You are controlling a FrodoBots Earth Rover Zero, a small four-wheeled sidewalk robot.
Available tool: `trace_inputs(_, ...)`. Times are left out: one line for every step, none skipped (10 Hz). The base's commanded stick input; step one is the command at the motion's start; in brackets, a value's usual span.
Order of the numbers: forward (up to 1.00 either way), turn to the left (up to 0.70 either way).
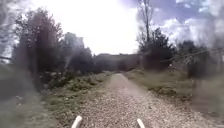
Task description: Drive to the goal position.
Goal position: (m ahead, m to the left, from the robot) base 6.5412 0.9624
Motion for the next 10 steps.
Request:
trace_inputs(0.70, 0.00)
trace_inputs(0.70, 0.00)
trace_inputs(0.70, 0.00)
trace_inputs(0.70, 0.00)
trace_inputs(0.70, 0.00)
trace_inputs(0.70, 0.00)
trace_inputs(0.70, 0.00)
trace_inputs(0.70, 0.00)
trace_inputs(0.69, 0.00)
trace_inputs(0.69, 0.00)
